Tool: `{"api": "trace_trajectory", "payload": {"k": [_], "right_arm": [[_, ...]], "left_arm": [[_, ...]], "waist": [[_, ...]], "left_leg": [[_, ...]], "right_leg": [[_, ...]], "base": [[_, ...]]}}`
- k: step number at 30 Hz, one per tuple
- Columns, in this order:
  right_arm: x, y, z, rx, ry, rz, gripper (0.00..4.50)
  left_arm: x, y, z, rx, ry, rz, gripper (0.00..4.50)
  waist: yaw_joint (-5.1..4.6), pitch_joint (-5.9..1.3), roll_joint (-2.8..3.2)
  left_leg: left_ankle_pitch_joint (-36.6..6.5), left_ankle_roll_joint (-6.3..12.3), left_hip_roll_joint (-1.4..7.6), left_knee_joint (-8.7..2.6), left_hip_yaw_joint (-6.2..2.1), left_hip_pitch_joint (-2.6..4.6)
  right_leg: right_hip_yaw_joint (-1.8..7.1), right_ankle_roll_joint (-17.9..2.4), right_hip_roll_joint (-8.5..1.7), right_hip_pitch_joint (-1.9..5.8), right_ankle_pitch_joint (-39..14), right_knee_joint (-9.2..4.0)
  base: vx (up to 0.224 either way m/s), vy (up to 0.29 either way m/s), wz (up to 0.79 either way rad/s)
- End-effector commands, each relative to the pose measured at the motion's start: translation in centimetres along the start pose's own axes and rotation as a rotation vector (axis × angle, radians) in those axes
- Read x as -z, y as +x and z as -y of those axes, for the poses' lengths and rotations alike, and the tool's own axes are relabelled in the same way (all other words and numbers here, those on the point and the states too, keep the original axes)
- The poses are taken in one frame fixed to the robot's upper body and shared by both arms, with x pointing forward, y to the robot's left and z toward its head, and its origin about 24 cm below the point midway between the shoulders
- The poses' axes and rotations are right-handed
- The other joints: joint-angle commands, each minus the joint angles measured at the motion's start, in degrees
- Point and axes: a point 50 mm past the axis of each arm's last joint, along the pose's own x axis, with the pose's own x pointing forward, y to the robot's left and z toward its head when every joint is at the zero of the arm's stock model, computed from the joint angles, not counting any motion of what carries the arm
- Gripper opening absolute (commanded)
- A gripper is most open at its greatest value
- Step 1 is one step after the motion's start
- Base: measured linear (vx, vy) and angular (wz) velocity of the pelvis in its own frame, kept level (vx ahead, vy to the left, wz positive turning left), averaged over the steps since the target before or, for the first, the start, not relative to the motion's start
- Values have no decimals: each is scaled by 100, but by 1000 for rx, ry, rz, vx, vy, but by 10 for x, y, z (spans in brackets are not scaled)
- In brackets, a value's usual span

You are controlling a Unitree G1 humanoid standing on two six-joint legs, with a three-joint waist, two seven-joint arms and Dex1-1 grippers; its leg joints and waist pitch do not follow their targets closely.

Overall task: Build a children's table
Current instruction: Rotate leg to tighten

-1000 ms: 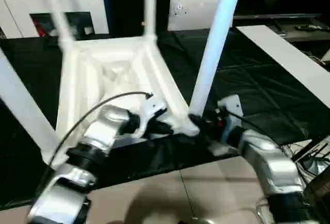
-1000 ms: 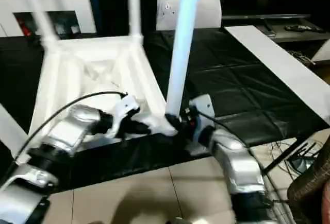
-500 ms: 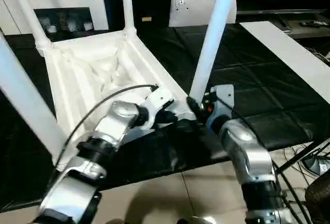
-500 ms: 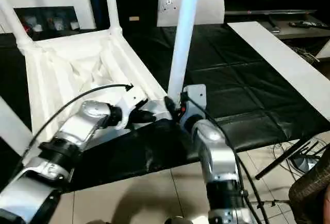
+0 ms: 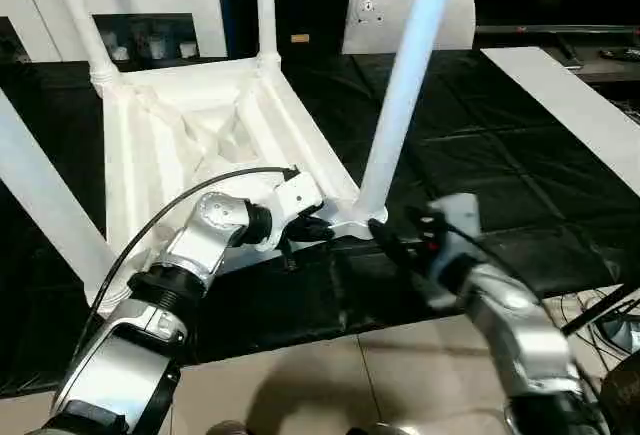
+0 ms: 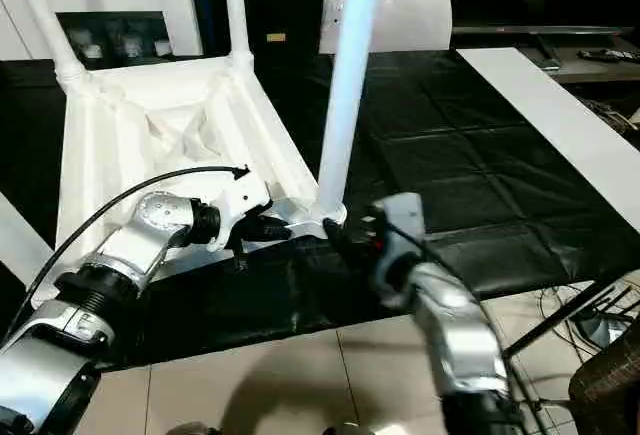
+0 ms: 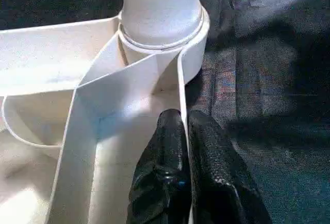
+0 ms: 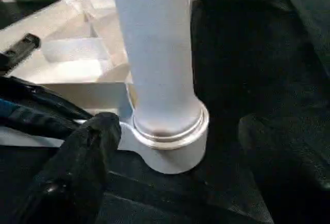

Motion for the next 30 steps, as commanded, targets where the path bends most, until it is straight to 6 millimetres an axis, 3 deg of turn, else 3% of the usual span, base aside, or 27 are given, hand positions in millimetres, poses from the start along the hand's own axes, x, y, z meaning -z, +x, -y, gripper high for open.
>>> {"api": "trace_trajectory", "payload": {"k": [1, 3, 5, 7, 8, 11, 12, 14, 15, 17, 18, 19, 21, 23, 24, 28, 29, 30], "right_arm": [[-10, -10, -6, -121, 10, 38, 439], [-14, -19, -14, -234, 32, 41, 446], [-18, -23, -22, -318, 60, 57, 450], [-26, -21, -31, -380, 82, 96, 450], [-31, -17, -37, -413, 89, 118, 450], [-35, -11, -41, -424, 82, 132, 450], [-39, -4, -46, -436, 85, 146, 450], [-43, 4, -50, -444, 87, 160, 450], [-46, 8, -52, -453, 93, 166, 450], [-49, 16, -52, -444, 88, 165, 450], [-51, 23, -50, -422, 76, 159, 450], [-51, 27, -48, -396, 65, 153, 450], [-53, 30, -44, -363, 54, 155, 450], [-55, 35, -37, -314, 44, 159, 450], [-59, 40, -30, -279, 27, 170, 450], [-63, 44, -15, -190, 4, 174, 450], [-64, 45, -8, -145, -6, 173, 450], [-65, 46, 1, -91, -14, 172, 450]], "left_arm": [[-25, -6, -9, -43, 38, 147, 0], [-32, -10, -9, -45, -19, 238, 0], [-37, -14, -7, -55, -65, 315, 55], [-38, -18, -4, -76, -103, 365, 57], [-38, -22, 0, -82, -129, 389, 66], [-36, -27, 5, -81, -151, 399, 100], [-30, -31, 12, -83, -164, 391, 100], [-22, -36, 23, -67, -177, 370, 110], [-17, -39, 30, -59, -187, 360, 131], [-10, -45, 46, -38, -222, 349, 143], [-6, -52, 57, -33, -254, 338, 143], [-3, -56, 64, -32, -274, 328, 145], [1, -62, 71, -22, -293, 313, 175], [8, -71, 83, -2, -315, 283, 184], [17, -82, 95, 21, -333, 251, 187], [29, -103, 106, 2, -372, 194, 224], [33, -110, 110, -5, -382, 170, 224], [37, -118, 114, -11, -391, 139, 224]], "waist": [[50, -356, -30], [65, -358, -7], [68, -360, -13], [61, -370, 37], [31, -356, 19], [-9, -316, 11], [-12, -312, -59], [-48, -308, -8], [-66, -308, -27], [-82, -308, -4], [-77, -308, 28], [-100, -301, 21], [-74, -277, 24], [-65, -279, 8], [-87, -271, -15], [-129, -265, -1], [-141, -258, -32], [-144, -248, -2]], "left_leg": [[-1167, 273, 117, -361, -6, 14], [-1118, 315, 120, -360, -4, 7], [-1087, 322, 111, -356, -11, -20], [-1154, 304, 135, -349, -14, 8], [-1213, 267, 167, -366, -29, -5], [-1491, 193, 144, -388, -21, 8], [-1572, 128, 141, -383, -27, 29], [-1610, 65, 152, -409, -52, 16], [-1589, 74, 148, -407, -40, 21], [-1594, 34, 164, -411, -50, 42], [-1642, -28, 186, -433, -58, 55], [-1662, -58, 189, -436, -56, 42], [-1808, -52, 155, -419, -16, 95], [-1800, -98, 159, -450, -47, 45], [-1806, -101, 146, -444, -32, 46], [-1806, -92, 124, -433, -20, 46], [-1851, -82, 121, -432, -19, 53], [-1940, -112, 117, -428, -30, 68]], "right_leg": [[280, -789, -422, 350, -1631, -500], [281, -856, -422, 355, -1521, -493], [271, -891, -424, 377, -1489, -482], [264, -1042, -436, 336, -1470, -483], [258, -1130, -440, 334, -1459, -464], [250, -979, -415, 298, -1961, -517], [251, -792, -428, 285, -2395, -541], [255, -666, -434, 265, -2635, -542], [265, -631, -427, 255, -2654, -566], [276, -644, -419, 223, -2562, -538], [280, -712, -414, 210, -2466, -519], [280, -762, -405, 207, -2376, -500], [285, -711, -351, 156, -2419, -556], [281, -729, -383, 206, -2397, -506], [288, -668, -370, 193, -2427, -524], [291, -587, -335, 180, -2465, -524], [288, -571, -328, 174, -2519, -533], [283, -559, -328, 153, -2642, -531]], "base": [[0, 0, 0], [0, 0, 0], [0, 0, 0], [0, 0, 0], [0, 0, 0], [0, 0, 0], [0, 0, 0], [0, 0, 0], [0, 0, 0], [0, 0, 0], [0, 0, 0], [0, 0, 0], [0, 0, 0], [0, 0, 0], [0, 0, 0], [0, 0, 0], [0, 0, 0], [0, 0, 0]]}}
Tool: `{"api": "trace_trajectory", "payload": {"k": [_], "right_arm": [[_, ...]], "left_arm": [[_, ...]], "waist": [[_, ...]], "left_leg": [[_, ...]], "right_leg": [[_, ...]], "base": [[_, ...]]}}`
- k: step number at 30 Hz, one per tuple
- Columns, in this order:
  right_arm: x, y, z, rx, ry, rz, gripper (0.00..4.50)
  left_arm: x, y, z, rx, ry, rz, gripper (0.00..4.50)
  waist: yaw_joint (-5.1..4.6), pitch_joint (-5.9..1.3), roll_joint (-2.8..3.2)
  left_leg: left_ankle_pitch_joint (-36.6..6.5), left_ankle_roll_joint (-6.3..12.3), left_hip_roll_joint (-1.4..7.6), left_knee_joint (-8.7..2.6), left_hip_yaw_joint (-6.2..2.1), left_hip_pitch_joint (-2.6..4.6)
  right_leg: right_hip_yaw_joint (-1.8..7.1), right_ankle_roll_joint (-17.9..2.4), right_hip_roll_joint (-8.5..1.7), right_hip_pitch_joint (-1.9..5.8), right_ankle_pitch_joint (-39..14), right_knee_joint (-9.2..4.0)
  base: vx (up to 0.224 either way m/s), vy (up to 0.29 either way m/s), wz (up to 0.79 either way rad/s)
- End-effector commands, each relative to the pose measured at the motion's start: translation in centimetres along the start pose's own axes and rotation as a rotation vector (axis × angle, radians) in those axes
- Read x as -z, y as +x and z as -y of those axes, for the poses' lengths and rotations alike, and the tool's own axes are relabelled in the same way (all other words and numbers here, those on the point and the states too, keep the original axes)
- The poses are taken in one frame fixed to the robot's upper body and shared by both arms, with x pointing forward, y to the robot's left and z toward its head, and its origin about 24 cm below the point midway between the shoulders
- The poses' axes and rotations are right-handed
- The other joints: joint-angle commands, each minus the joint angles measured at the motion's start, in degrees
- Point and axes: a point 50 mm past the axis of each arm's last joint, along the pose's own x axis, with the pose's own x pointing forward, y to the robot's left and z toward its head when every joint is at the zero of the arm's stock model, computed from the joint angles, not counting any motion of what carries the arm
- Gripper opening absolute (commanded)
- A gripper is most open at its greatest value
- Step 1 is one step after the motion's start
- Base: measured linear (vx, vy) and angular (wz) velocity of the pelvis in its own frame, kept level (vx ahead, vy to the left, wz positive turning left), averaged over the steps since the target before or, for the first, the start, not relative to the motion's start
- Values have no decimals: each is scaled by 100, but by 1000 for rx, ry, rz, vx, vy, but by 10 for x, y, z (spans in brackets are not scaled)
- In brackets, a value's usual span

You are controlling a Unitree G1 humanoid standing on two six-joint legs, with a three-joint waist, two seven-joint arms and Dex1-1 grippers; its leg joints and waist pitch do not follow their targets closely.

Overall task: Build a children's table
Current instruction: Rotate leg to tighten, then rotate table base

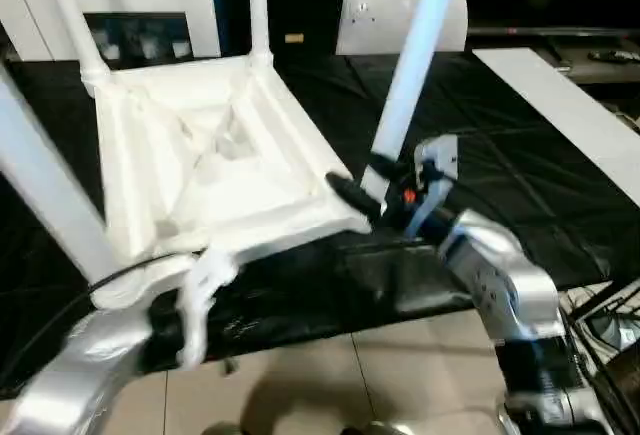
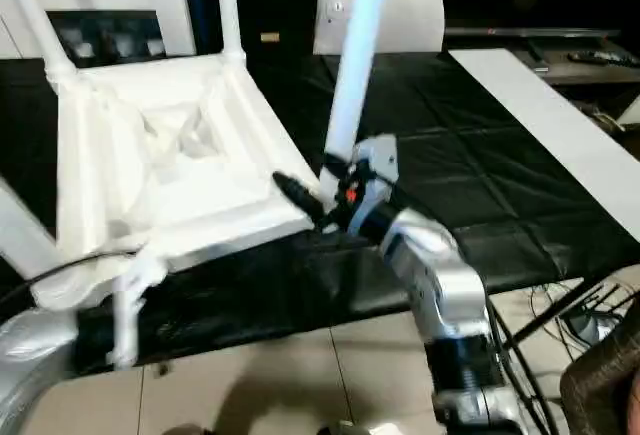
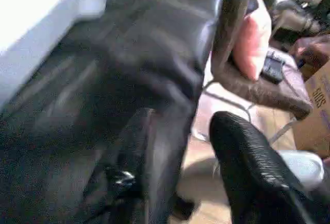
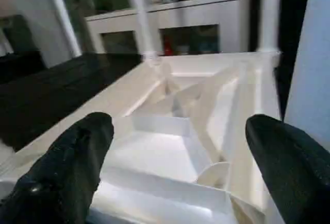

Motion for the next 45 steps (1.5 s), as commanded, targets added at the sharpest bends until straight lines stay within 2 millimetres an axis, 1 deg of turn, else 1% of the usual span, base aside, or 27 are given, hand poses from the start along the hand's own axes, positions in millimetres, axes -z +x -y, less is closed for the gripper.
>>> {"api": "trace_trajectory", "payload": {"k": [1, 3, 5, 7, 9, 11, 12, 13, 15, 16, 17, 18, 19, 20, 22, 23, 25, 27, 29, 31, 32, 35, 40, 42, 43, 44, 45], "right_arm": [[-6, -11, 30, 196, -48, 13, 450], [-8, -18, 49, 340, -69, 12, 450], [-9, -23, 60, 422, -77, 14, 450], [-7, -28, 67, 483, -81, 8, 450], [-2, -32, 64, 447, -82, -18, 450], [2, -32, 58, 411, -78, -28, 450], [6, -32, 55, 390, -75, -43, 450], [15, -32, 48, 356, -70, -76, 450], [23, -32, 41, 329, -57, -103, 450], [29, -32, 36, 310, -39, -127, 450], [31, -32, 35, 308, -39, -132, 450], [48, -34, 27, 284, -63, -221, 450], [48, -34, 27, 284, -63, -221, 450], [51, -35, 26, 283, -67, -240, 450], [63, -36, 21, 290, -82, -300, 450], [63, -36, 21, 290, -82, -300, 450], [72, -34, 16, 302, -82, -338, 450], [76, -30, 15, 316, -78, -347, 450], [79, -27, 16, 334, -74, -354, 450], [82, -15, 16, 343, -63, -355, 450], [83, -11, 16, 345, -56, -352, 450], [84, -2, 15, 338, -31, -341, 450], [80, 14, 13, 338, -19, -316, 450], [79, 17, 13, 331, -18, -308, 450], [79, 18, 13, 330, -17, -307, 450], [79, 20, 12, 326, -16, -303, 450], [79, 21, 12, 323, -16, -302, 450]], "left_arm": [[-1, -17, 5, -19, 17, -33, 247], [3, -29, 9, -22, 9, -68, 268], [4, -35, 11, -24, 3, -81, 277], [4, -42, 11, -37, 0, -89, 313], [2, -57, 3, -107, 7, -82, 321], [0, -64, -4, -170, 15, -76, 330], [-2, -68, -8, -199, 28, -74, 343], [-9, -73, -17, -252, 53, -35, 362], [-19, -74, -26, -300, 80, 32, 365], [-27, -73, -31, -330, 101, 82, 370], [-28, -73, -32, -332, 103, 87, 381], [-40, -66, -38, -343, 128, 148, 395], [-40, -66, -38, -343, 128, 148, 403], [-41, -64, -39, -342, 127, 161, 403], [-49, -54, -42, -318, 125, 210, 426], [-49, -54, -42, -318, 125, 210, 426], [-59, -40, -40, -250, 132, 260, 449], [-65, -29, -36, -198, 133, 295, 449], [-69, -21, -33, -158, 131, 314, 449], [-75, -2, -27, -84, 131, 337, 449], [-77, 3, -24, -65, 133, 343, 449], [-82, 19, -18, -11, 131, 366, 449], [-95, 52, -3, 110, 134, 407, 449], [-98, 59, 1, 136, 139, 419, 449], [-99, 61, 2, 145, 138, 423, 449], [-104, 70, 8, 176, 139, 438, 449], [-108, 78, 12, 198, 140, 450, 449]], "waist": [[-36, -256, 79], [-49, -249, 81], [-32, -238, 92], [-4, -233, 93], [-14, -244, 69], [-35, -247, 65], [-77, -256, 24], [-87, -262, 37], [-89, -272, 54], [-100, -284, 64], [-100, -284, 64], [-90, -291, 86], [-82, -291, 83], [-72, -297, 128], [-75, -318, 91], [-75, -318, 91], [-48, -322, 130], [-52, -327, 105], [-54, -332, 120], [-93, -340, 87], [-79, -333, 108], [-78, -344, 83], [-60, -372, 58], [-60, -370, 40], [-62, -370, 57], [-77, -382, 39], [-76, -382, 53]], "left_leg": [[-2003, -129, 109, -445, -25, 72], [-2096, -150, 103, -439, -26, 86], [-2246, -196, 98, -429, -14, 139], [-2384, -236, 86, -429, -11, 154], [-2349, -208, 69, -439, -27, 87], [-2301, -158, 59, -436, -29, 63], [-2260, -114, 46, -423, -34, 48], [-2224, -81, 45, -418, -36, 55], [-2142, -75, 49, -423, -38, 46], [-2087, -77, 66, -432, -45, 49], [-2087, -77, 66, -432, -45, 49], [-2073, -110, 80, -434, -46, 62], [-2035, -131, 82, -438, -42, 54], [-2035, -147, 87, -437, -44, 75], [-1938, -161, 83, -425, -27, 64], [-1938, -161, 83, -425, -27, 64], [-1852, -179, 80, -421, -14, 80], [-1818, -200, 81, -429, -18, 48], [-1760, -231, 78, -418, -19, 45], [-1747, -242, 74, -413, -22, 28], [-1791, -251, 75, -397, -11, 56], [-1781, -242, 85, -393, -15, 51], [-1446, -233, 83, -377, 5, 38], [-1364, -212, 75, -368, 12, 13], [-1346, -214, 75, -367, 10, 7], [-1288, -202, 77, -363, 8, -4], [-1281, -183, 76, -349, 21, 15]], "right_leg": [[275, -543, -341, 134, -2743, -548], [273, -519, -329, 110, -2819, -548], [276, -436, -306, 62, -2927, -578], [282, -369, -278, 49, -2927, -581], [279, -323, -281, 118, -2863, -564], [281, -268, -287, 125, -2901, -578], [274, -226, -288, 135, -2996, -588], [276, -233, -288, 130, -2995, -591], [277, -250, -291, 146, -2917, -592], [274, -361, -287, 154, -2700, -559], [274, -361, -287, 154, -2700, -559], [278, -485, -290, 155, -2493, -534], [280, -505, -287, 166, -2416, -530], [291, -587, -295, 158, -2247, -502], [300, -655, -297, 182, -2075, -476], [300, -655, -297, 182, -2075, -476], [309, -709, -291, 182, -1922, -470], [306, -751, -300, 215, -1813, -451], [306, -800, -307, 227, -1716, -429], [297, -812, -305, 245, -1735, -421], [301, -802, -305, 220, -1793, -437], [305, -781, -331, 232, -1859, -433], [306, -829, -315, 266, -1377, -381], [305, -831, -326, 292, -1353, -384], [307, -824, -328, 299, -1336, -379], [303, -815, -328, 315, -1282, -373], [305, -827, -328, 298, -1274, -386]], "base": [[0, 0, 0], [0, 0, 0], [0, 0, 0], [0, 0, 0], [0, 0, 0], [0, 0, 0], [0, 0, 0], [0, 0, 0], [0, 0, 0], [0, 0, 0], [0, 0, 0], [0, 0, 0], [0, 0, 0], [0, 0, 0], [0, 0, 0], [0, 0, 0], [0, 0, 0], [0, 0, 0], [0, 0, 0], [0, 0, 0], [0, 0, 0], [0, 0, 0], [0, 0, 0], [0, 0, 0], [0, 0, 0], [0, 0, 0], [0, 0, 0]]}}
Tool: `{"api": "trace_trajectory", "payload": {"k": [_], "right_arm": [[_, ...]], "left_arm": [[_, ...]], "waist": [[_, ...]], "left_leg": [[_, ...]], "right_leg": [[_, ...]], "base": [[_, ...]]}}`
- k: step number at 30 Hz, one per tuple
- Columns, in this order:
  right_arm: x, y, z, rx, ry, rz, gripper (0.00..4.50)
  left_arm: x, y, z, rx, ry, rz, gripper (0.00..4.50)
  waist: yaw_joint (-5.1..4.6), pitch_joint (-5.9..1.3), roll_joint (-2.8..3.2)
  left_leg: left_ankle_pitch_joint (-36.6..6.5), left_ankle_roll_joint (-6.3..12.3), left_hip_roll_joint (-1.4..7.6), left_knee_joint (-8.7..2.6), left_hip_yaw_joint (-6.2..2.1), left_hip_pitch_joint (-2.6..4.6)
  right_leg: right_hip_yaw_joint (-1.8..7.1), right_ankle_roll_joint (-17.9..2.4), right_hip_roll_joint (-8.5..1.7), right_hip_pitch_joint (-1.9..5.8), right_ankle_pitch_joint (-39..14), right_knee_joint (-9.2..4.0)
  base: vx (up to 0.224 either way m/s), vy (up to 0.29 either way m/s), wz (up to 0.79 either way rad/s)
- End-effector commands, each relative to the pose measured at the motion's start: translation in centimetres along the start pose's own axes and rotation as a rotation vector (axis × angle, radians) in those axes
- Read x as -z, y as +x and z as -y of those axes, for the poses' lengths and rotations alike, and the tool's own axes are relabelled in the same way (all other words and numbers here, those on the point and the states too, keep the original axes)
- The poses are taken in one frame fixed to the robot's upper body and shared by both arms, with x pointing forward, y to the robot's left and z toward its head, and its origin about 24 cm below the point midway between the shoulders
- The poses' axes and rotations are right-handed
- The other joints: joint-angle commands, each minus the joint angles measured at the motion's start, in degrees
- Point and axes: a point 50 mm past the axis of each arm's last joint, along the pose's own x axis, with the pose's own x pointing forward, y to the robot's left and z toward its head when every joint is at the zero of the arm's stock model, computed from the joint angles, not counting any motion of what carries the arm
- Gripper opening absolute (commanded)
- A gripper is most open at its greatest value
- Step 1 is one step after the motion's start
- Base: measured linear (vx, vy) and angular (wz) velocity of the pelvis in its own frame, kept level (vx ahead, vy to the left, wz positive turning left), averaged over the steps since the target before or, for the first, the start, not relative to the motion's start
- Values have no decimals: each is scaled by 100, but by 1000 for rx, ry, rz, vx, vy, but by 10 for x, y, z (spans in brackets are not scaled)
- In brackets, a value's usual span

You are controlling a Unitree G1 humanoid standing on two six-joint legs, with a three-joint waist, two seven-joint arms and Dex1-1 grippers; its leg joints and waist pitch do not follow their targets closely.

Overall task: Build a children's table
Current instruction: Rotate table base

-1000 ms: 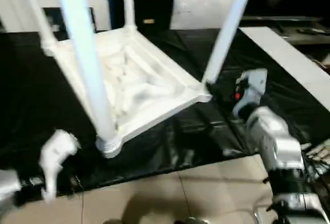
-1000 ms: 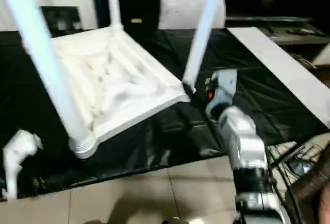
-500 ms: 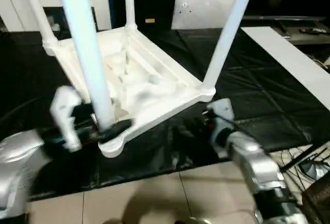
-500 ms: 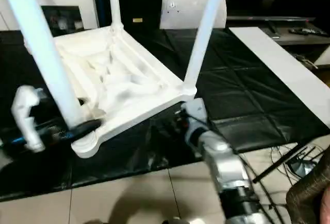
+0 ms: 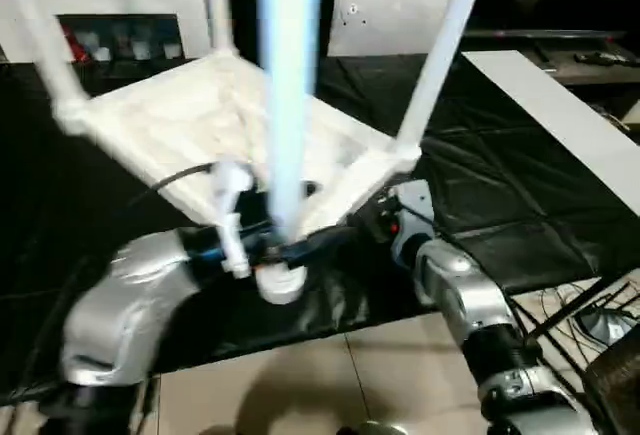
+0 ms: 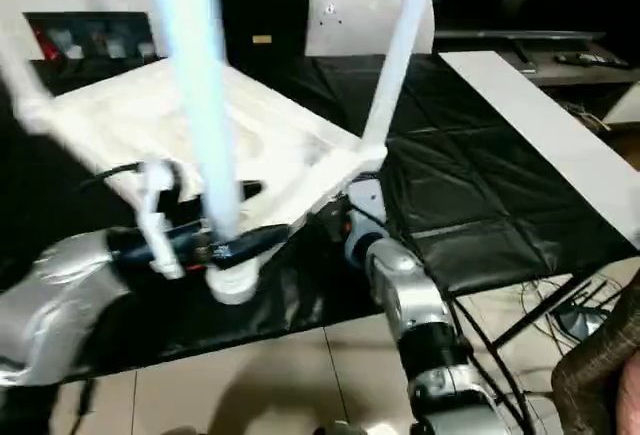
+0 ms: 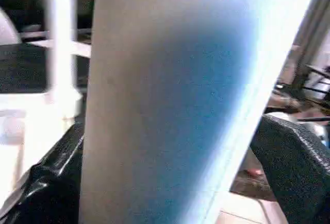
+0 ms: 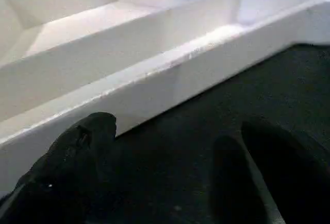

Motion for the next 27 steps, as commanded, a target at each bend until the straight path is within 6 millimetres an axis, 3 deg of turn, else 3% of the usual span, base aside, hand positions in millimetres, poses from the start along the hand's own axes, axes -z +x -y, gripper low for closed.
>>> {"api": "trace_trajectory", "payload": {"k": [1, 5, 8, 12, 13, 14, 15, 17, 23, 27], "right_arm": [[-13, 9, -17, -66, -18, 41, 450], [-13, 10, -18, -68, -18, 44, 450], [-14, 13, -21, -79, -12, 54, 450], [-14, 14, -21, -73, -12, 58, 450], [-14, 15, -21, -72, -9, 60, 450], [-14, 15, -21, -72, -9, 61, 450], [-14, 15, -21, -67, -10, 62, 450], [-13, 15, -18, -51, -12, 65, 450], [-11, 3, 9, 48, -5, 85, 450], [-15, -20, 35, 49, 10, 138, 450]], "left_arm": [[-4, 26, 16, 117, 20, 26, 449], [-6, 38, 19, 139, 24, 45, 449], [-9, 63, 23, 177, 42, 69, 449], [-10, 76, 20, 168, 54, 81, 449], [-11, 86, 19, 168, 56, 95, 449], [-11, 89, 20, 168, 58, 97, 449], [-11, 94, 19, 164, 70, 97, 449], [-11, 98, 17, 151, 89, 98, 449], [-12, 86, -10, 68, 151, 57, 449], [-3, 50, -35, 90, 184, -68, 449]], "waist": [[12, -355, 84], [-11, -360, 88], [-21, -351, 102], [-44, -372, 99], [-43, -370, 163], [-59, -377, 127], [-64, -383, 125], [-81, -382, 142], [-78, -382, 158], [-49, -382, 207]], "left_leg": [[-1289, -174, 77, -378, 15, 6], [-1316, -148, 72, -377, 1, -12], [-1498, -148, 74, -372, 1, 15], [-1369, -106, 69, -360, -2, -15], [-1364, -99, 67, -363, -10, -16], [-1395, -78, 68, -346, 6, 7], [-1335, -53, 64, -353, -6, -26], [-1320, -23, 62, -344, -5, -32], [-1323, 67, 56, -333, 0, -17], [-1223, 113, 64, -350, -5, -2]], "right_leg": [[268, -811, -338, 284, -1314, -409], [255, -790, -338, 305, -1417, -419], [245, -781, -332, 278, -1639, -460], [246, -831, -340, 306, -1405, -444], [244, -875, -343, 310, -1357, -437], [242, -902, -331, 296, -1324, -458], [236, -925, -335, 336, -1256, -446], [236, -949, -341, 336, -1231, -450], [227, -1011, -339, 338, -1322, -451], [229, -960, -325, 335, -1281, -438]], "base": [[0, 0, 0], [0, 0, 0], [0, 0, 0], [0, 0, 0], [0, 0, 0], [0, 0, 0], [0, 0, 0], [0, 0, 0], [0, 0, 0], [0, 0, 0]]}}
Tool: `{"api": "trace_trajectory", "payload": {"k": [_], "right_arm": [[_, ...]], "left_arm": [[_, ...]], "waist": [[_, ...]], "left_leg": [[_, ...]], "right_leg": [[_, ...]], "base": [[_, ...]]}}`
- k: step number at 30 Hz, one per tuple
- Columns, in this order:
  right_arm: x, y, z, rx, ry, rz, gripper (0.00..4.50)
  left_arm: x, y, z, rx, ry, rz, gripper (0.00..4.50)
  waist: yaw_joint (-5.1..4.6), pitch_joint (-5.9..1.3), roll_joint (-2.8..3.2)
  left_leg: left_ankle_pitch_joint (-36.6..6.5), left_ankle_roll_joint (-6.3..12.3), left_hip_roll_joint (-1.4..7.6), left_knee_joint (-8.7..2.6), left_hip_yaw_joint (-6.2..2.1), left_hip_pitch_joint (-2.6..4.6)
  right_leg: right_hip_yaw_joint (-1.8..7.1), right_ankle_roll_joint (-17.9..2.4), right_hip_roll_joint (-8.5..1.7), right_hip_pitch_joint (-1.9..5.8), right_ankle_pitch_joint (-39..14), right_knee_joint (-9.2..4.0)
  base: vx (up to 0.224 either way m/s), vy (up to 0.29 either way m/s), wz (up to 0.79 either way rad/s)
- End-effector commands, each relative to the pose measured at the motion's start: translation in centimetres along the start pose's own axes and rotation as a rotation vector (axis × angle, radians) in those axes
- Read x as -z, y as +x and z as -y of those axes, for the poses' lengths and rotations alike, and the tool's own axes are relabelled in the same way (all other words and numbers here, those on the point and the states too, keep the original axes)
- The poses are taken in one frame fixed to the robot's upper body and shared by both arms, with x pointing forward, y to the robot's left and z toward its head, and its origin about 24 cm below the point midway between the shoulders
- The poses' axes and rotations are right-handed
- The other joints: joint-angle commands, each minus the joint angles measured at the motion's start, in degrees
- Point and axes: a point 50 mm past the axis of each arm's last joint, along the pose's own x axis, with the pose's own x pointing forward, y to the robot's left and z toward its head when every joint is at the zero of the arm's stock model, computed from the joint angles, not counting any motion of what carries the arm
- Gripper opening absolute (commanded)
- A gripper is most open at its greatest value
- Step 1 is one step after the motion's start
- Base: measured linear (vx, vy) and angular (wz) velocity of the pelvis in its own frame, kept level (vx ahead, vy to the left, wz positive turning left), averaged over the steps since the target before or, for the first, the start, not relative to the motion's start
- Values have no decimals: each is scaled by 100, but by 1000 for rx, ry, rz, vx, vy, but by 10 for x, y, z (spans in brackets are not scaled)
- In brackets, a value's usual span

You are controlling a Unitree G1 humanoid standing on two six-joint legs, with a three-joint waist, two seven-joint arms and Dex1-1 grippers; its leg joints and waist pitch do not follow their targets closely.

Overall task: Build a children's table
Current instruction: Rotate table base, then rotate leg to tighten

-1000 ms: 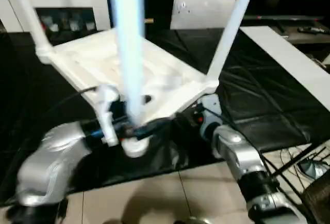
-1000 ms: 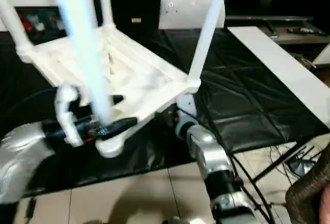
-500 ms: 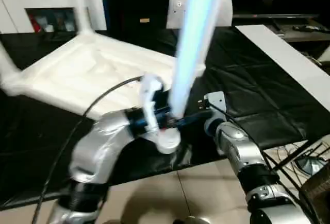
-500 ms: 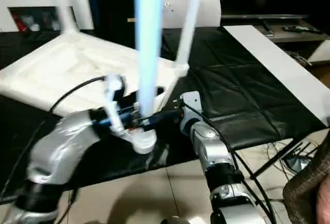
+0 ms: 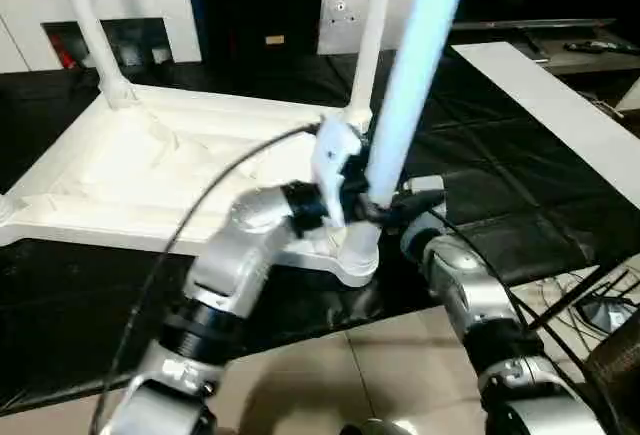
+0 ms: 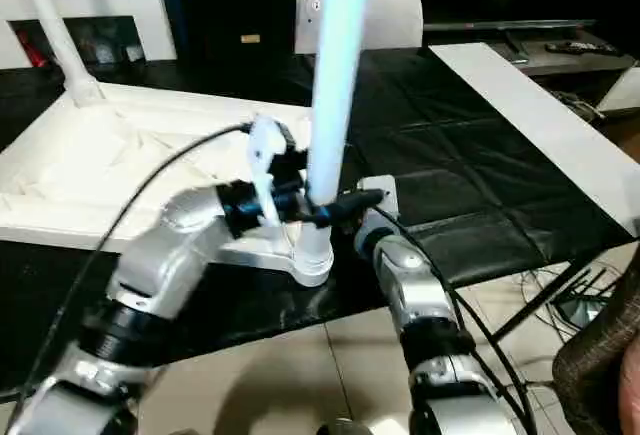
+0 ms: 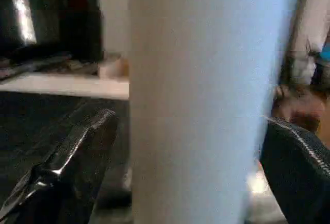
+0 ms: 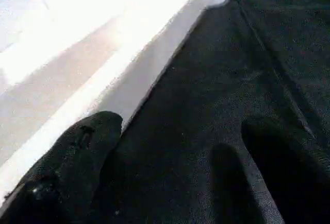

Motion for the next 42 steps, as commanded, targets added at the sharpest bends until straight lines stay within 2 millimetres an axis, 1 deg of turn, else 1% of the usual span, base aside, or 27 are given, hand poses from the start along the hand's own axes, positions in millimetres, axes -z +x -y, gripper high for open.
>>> {"api": "trace_trajectory", "payload": {"k": [1, 3, 4, 5, 6, 7, 8, 9, 11, 12, 14, 15, 16, 17, 18, 19, 20, 21, 22, 23, 24, 28, 31, 33, 37, 40, 42], "right_arm": [[-12, -10, 10, -32, -7, 56, 450], [-13, -17, 13, -49, -32, 60, 450], [-13, -21, 16, -61, -60, 55, 450], [-13, -23, 16, -69, -71, 53, 450], [-12, -33, 16, -143, -95, 30, 450], [-11, -42, 15, -200, -104, 7, 450], [-11, -48, 14, -241, -110, -12, 450], [-11, -53, 13, -266, -113, -24, 450], [-11, -63, 12, -303, -128, -38, 450], [-12, -73, 10, -347, -144, -46, 450], [-12, -79, 9, -382, -149, -59, 450], [-12, -81, 8, -398, -151, -65, 450], [-10, -88, 7, -430, -141, -106, 450], [-9, -90, 7, -440, -140, -114, 450], [-9, -104, 4, -502, -139, -159, 450], [-9, -109, 2, -522, -141, -169, 450], [-9, -109, 2, -522, -141, -169, 450], [-9, -116, 0, -552, -152, -174, 450], [-9, -119, -1, -558, -150, -180, 450], [-9, -124, -2, -573, -155, -188, 450], [-8, -129, -4, -594, -155, -200, 450], [-10, -135, -7, -613, -146, -203, 450], [-11, -135, -8, -618, -142, -195, 450], [-12, -135, -10, -621, -142, -192, 450], [-14, -135, -13, -639, -145, -192, 450], [-14, -136, -15, -658, -138, -191, 450], [-15, -136, -16, -669, -133, -192, 450]], "left_arm": [[8, -16, -6, 38, 15, -60, 449], [12, -24, -8, 75, 16, -96, 449], [15, -30, -10, 99, 17, -124, 449], [16, -31, -10, 105, 21, -137, 449], [22, -38, -15, 128, 62, -219, 432], [28, -44, -18, 150, 105, -293, 432], [33, -47, -21, 162, 134, -343, 414], [35, -50, -23, 171, 151, -374, 411], [39, -51, -27, 189, 188, -422, 389], [42, -51, -30, 208, 212, -463, 369], [44, -50, -30, 222, 227, -487, 369], [45, -50, -31, 229, 234, -498, 356], [47, -49, -32, 241, 247, -523, 344], [47, -49, -32, 246, 250, -528, 344], [50, -46, -34, 271, 266, -552, 326], [51, -44, -35, 278, 269, -558, 326], [51, -44, -35, 278, 269, -558, 323], [53, -41, -36, 304, 278, -568, 304], [54, -40, -36, 316, 284, -580, 304], [55, -39, -36, 333, 287, -595, 291], [56, -39, -36, 352, 286, -615, 284], [59, -41, -39, 369, 289, -662, 250], [60, -41, -40, 372, 282, -670, 231], [60, -41, -41, 370, 274, -667, 206], [60, -41, -43, 375, 261, -668, 193], [59, -41, -45, 369, 248, -657, 158], [59, -41, -45, 369, 248, -658, 149]], "waist": [[82, -395, 85], [83, -391, 97], [96, -383, 98], [130, -378, 100], [159, -368, 116], [179, -359, 101], [213, -342, 101], [215, -339, 92], [240, -355, 109], [293, -341, 96], [315, -348, 89], [321, -354, 79], [311, -340, 69], [311, -340, 69], [344, -343, 59], [365, -357, 67], [361, -350, 61], [365, -348, 61], [374, -345, 55], [367, -339, 66], [387, -341, 54], [389, -334, 73], [394, -340, 69], [411, -337, 71], [468, -346, 67], [491, -349, 65], [493, -345, 66]], "left_leg": [[-1237, 124, 65, -359, -2, 21], [-1237, 108, 64, -366, -1, 19], [-1273, 85, 75, -363, 11, 40], [-1309, 79, 72, -373, 11, 44], [-1385, 63, 74, -380, 9, 53], [-1447, 92, 70, -386, 11, 62], [-1572, 141, 76, -404, 0, 85], [-1593, 143, 73, -412, -1, 71], [-1524, 70, 79, -416, -18, 62], [-1534, 64, 83, -415, -14, 77], [-1525, 49, 94, -422, -22, 60], [-1517, 54, 89, -414, -19, 60], [-1483, 65, 84, -422, -28, 26], [-1483, 65, 84, -422, -28, 26], [-1502, 146, 67, -392, -10, 53], [-1481, 154, 82, -386, -17, 68], [-1434, 156, 81, -401, -27, 28], [-1434, 152, 69, -395, -21, 30], [-1454, 150, 78, -387, -18, 49], [-1454, 157, 74, -391, -23, 43], [-1468, 160, 91, -402, -34, 35], [-1530, 158, 81, -391, -35, 44], [-1525, 136, 92, -395, -43, 49], [-1555, 134, 87, -396, -43, 54], [-1470, 124, 99, -397, -43, 55], [-1439, 110, 102, -398, -39, 48], [-1446, 112, 103, -398, -39, 50]], "right_leg": [[243, -936, -327, 338, -1285, -439], [244, -977, -330, 337, -1276, -431], [250, -1030, -332, 309, -1284, -433], [249, -1025, -329, 321, -1365, -448], [250, -1029, -339, 310, -1461, -467], [248, -960, -317, 314, -1538, -496], [261, -833, -319, 307, -1676, -511], [263, -777, -323, 323, -1751, -513], [262, -752, -362, 326, -1863, -508], [269, -684, -363, 318, -1983, -544], [267, -686, -385, 324, -1988, -536], [265, -692, -390, 323, -1988, -534], [261, -712, -394, 342, -2017, -540], [261, -712, -394, 342, -2017, -540], [264, -624, -370, 354, -2062, -586], [274, -648, -392, 339, -2013, -553], [259, -648, -408, 351, -2046, -548], [249, -591, -403, 343, -2194, -590], [257, -577, -408, 323, -2243, -597], [256, -582, -407, 323, -2273, -598], [259, -556, -418, 330, -2301, -596], [251, -536, -420, 311, -2461, -623], [239, -560, -432, 304, -2485, -621], [236, -564, -427, 303, -2495, -625], [244, -610, -437, 315, -2282, -595], [250, -706, -443, 327, -2090, -573], [251, -734, -437, 326, -2041, -568]], "base": [[0, 0, 0], [0, 0, 0], [0, 0, 0], [0, 0, 0], [0, 0, 0], [0, 0, 0], [0, 0, 0], [0, 0, 0], [0, 0, 0], [0, 0, 0], [0, 0, 0], [0, 0, 0], [0, 0, 0], [0, 0, 0], [0, 0, 0], [0, 0, 0], [0, 0, 0], [0, 0, 0], [0, 0, 0], [0, 0, 0], [0, 0, 0], [0, 0, 0], [0, 0, 0], [0, 0, 0], [0, 0, 0], [0, 0, 0], [0, 0, 0]]}}
